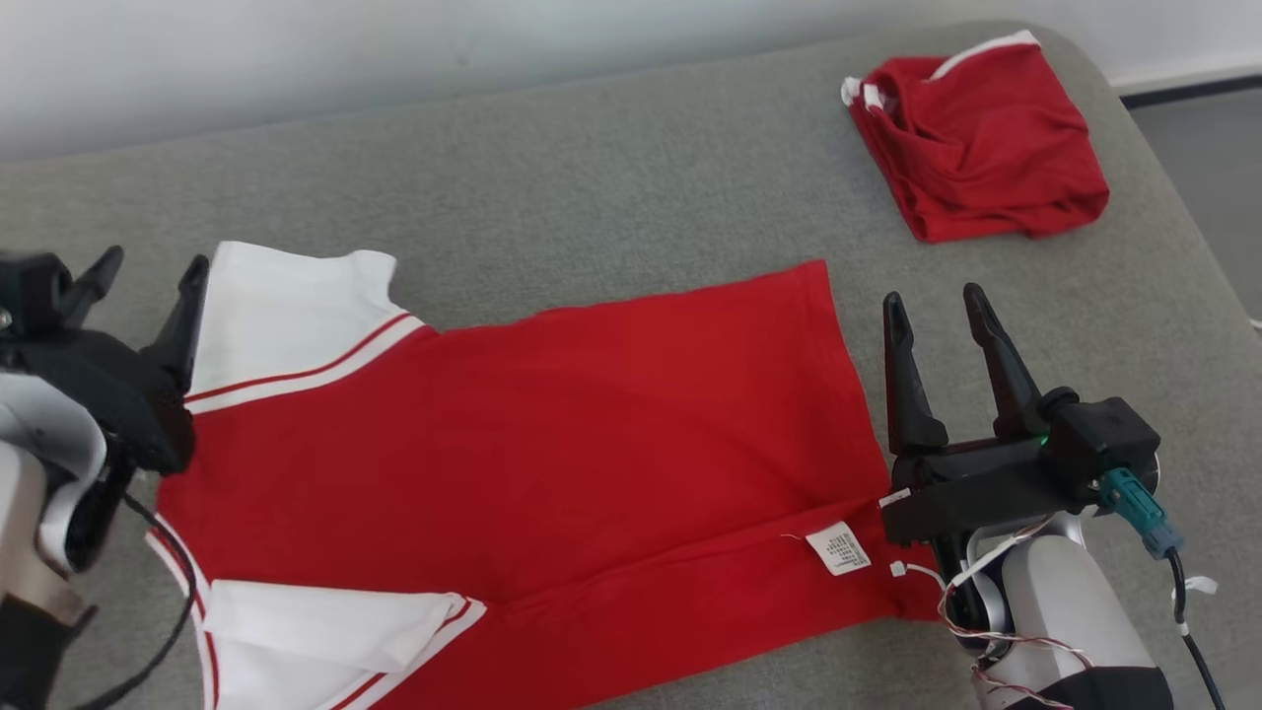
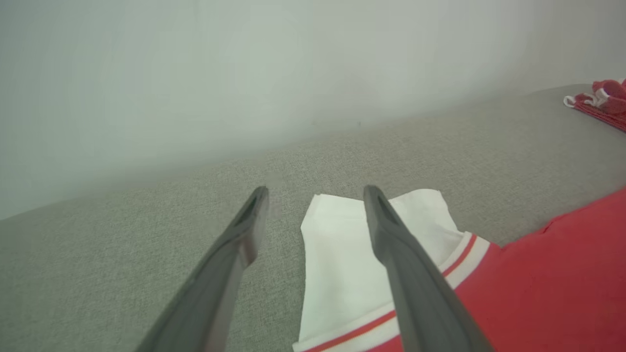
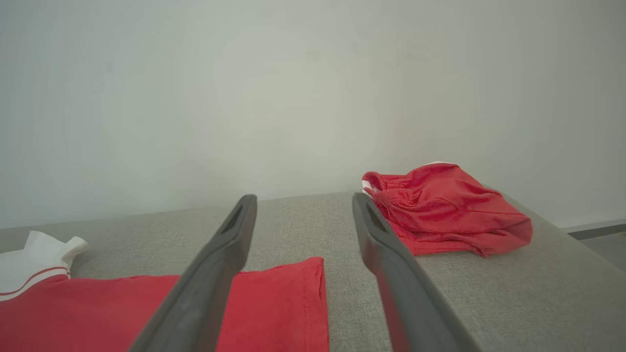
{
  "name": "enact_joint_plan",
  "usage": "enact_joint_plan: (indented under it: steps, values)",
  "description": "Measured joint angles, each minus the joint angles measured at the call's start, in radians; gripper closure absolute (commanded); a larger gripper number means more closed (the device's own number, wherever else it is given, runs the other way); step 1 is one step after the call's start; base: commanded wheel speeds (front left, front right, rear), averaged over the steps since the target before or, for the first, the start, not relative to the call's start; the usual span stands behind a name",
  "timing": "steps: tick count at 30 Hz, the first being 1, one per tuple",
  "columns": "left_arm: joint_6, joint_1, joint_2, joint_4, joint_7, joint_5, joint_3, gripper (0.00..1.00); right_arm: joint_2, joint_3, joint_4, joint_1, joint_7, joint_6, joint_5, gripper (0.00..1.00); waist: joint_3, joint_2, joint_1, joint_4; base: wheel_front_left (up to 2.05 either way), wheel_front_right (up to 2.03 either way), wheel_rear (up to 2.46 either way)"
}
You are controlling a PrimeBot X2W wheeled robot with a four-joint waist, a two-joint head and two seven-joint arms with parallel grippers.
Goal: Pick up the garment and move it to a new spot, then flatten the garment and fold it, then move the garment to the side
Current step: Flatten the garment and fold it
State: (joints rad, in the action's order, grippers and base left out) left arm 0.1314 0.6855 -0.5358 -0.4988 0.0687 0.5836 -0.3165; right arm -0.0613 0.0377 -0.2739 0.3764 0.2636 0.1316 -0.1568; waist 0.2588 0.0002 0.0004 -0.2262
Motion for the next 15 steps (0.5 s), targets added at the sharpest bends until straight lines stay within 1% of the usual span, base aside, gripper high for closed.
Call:
enact_joint_plan:
  steps: [2,4,8,10,13,15]
  values:
    - [0.0,0.035,-0.034,-0.007,0.043,0.033,-0.047,0.0,0.002,0.003,-0.005,0.009,0.0,0.0,-0.001,0.0,0.019,0.0,0.0,-0.014,0.0,0.0,0.0]
    - [0.0,0.068,-0.053,-0.022,0.076,0.064,-0.078,0.0,0.005,0.002,-0.008,0.017,0.0,0.0,-0.002,0.0,0.036,0.0,0.0,-0.028,0.0,0.0,0.0]
    - [0.0,0.128,-0.093,-0.062,0.112,0.093,-0.134,0.0,0.006,0.004,-0.016,0.026,0.0,0.0,-0.006,0.0,0.068,0.0,-0.0001,-0.051,0.0,0.0,0.0]
    - [0.0,0.155,-0.106,-0.084,0.128,0.101,-0.159,0.0,0.007,0.006,-0.016,0.035,0.0,0.0,-0.01,0.0,0.083,0.0,-0.0001,-0.062,0.0,0.0,0.0]
    - [0.0,0.194,-0.118,-0.128,0.146,0.122,-0.165,0.0,0.008,0.008,-0.015,0.039,0.0,0.0,-0.014,0.0,0.105,0.0,-0.0001,-0.077,0.0,0.0,0.0]
    - [0.0,0.21,-0.129,-0.145,0.159,0.123,-0.185,0.0,0.008,0.012,-0.015,0.046,0.0,0.0,-0.021,0.0,0.119,0.0,-0.0002,-0.086,0.0,0.0,0.0]
